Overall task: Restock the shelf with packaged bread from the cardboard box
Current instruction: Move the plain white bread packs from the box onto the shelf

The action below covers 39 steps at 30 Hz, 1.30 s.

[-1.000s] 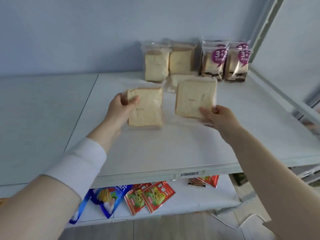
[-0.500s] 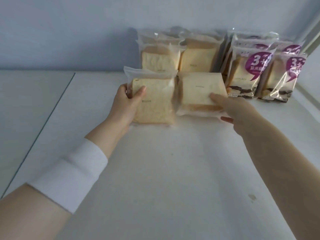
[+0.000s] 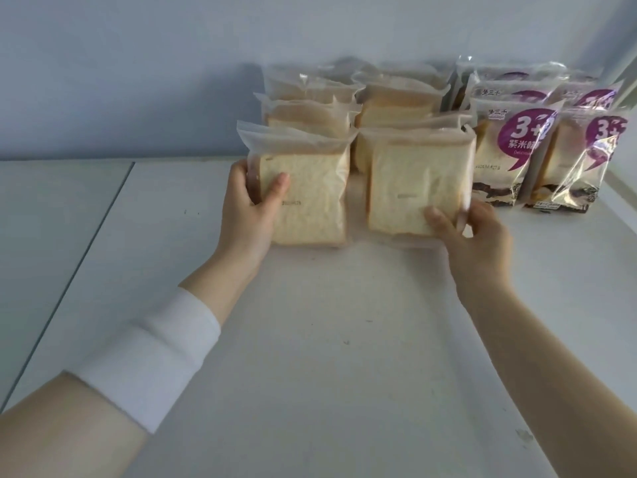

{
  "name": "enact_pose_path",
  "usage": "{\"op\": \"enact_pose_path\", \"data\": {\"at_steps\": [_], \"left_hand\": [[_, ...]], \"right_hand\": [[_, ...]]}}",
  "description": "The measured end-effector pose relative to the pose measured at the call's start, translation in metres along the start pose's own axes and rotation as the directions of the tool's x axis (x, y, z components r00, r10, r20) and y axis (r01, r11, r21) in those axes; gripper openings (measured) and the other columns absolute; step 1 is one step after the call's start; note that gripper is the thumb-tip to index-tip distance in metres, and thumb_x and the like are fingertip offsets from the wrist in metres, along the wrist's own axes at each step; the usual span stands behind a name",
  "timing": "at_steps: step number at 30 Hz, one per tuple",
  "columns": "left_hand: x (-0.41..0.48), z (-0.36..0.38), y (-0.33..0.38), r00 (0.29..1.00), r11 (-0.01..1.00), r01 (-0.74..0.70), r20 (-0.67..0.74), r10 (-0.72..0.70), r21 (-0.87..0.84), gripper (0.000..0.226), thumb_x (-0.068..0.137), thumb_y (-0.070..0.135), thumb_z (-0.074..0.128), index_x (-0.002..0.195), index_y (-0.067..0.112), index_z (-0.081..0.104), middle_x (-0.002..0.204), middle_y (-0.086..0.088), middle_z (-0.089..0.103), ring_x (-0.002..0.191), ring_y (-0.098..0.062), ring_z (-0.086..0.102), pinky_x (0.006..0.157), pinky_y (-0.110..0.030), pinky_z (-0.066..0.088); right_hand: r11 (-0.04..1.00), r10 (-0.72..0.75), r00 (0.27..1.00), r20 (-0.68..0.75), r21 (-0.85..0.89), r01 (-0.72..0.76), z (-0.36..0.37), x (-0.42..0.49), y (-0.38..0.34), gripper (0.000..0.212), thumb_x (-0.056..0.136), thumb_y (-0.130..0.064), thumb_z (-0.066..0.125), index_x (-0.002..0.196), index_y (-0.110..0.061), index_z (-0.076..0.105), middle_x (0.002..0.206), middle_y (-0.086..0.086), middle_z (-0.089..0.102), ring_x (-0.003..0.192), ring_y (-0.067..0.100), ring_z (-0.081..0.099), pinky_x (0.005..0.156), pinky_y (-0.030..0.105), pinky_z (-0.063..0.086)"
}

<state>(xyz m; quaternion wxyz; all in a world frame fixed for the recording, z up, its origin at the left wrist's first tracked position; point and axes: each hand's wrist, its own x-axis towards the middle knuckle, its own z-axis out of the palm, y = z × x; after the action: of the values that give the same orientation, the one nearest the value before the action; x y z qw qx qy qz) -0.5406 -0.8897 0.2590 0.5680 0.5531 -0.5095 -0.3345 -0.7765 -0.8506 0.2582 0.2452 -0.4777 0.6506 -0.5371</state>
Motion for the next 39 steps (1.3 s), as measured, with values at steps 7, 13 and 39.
{"op": "enact_pose_path", "data": {"at_steps": [7,13,39], "left_hand": [[0.016,0.031,-0.001,0.990,0.974,-0.097,-0.079,0.116,0.207,0.047,0.087,0.026,0.061,0.123,0.004,0.043,0.106,-0.005,0.033,0.102,-0.021,0.040,0.090,-0.020,0.035],[0.002,0.028,0.007,0.990,0.984,-0.110,-0.070,0.121,0.140,0.063,0.089,0.020,0.057,0.139,0.001,0.023,0.121,-0.004,0.031,0.123,-0.027,0.038,0.109,-0.038,0.032],[-0.553,0.319,0.112,-0.193,0.120,-0.968,0.962,0.192,-0.219,0.036,0.093,0.022,0.042,0.125,0.007,0.041,0.129,-0.016,0.047,0.121,-0.033,0.040,0.099,-0.041,0.031]], "right_hand": [[0.999,0.032,0.999,-0.016,-0.010,-0.032,0.033,0.025,0.005,0.044,0.082,-0.023,0.068,0.119,-0.018,0.045,0.098,0.000,0.054,0.080,0.011,0.049,0.077,0.020,0.043],[0.948,0.000,1.000,-0.001,-0.319,0.000,0.034,0.010,-0.006,0.075,0.088,-0.034,0.056,0.147,-0.010,0.016,0.143,0.010,0.030,0.134,0.026,0.026,0.114,0.037,0.022],[-0.052,0.410,0.775,-0.481,-0.860,-0.507,-0.488,-0.385,0.142,0.050,0.092,-0.024,0.047,0.137,-0.011,0.032,0.146,0.014,0.029,0.143,0.035,0.007,0.111,0.060,0.013]]}}
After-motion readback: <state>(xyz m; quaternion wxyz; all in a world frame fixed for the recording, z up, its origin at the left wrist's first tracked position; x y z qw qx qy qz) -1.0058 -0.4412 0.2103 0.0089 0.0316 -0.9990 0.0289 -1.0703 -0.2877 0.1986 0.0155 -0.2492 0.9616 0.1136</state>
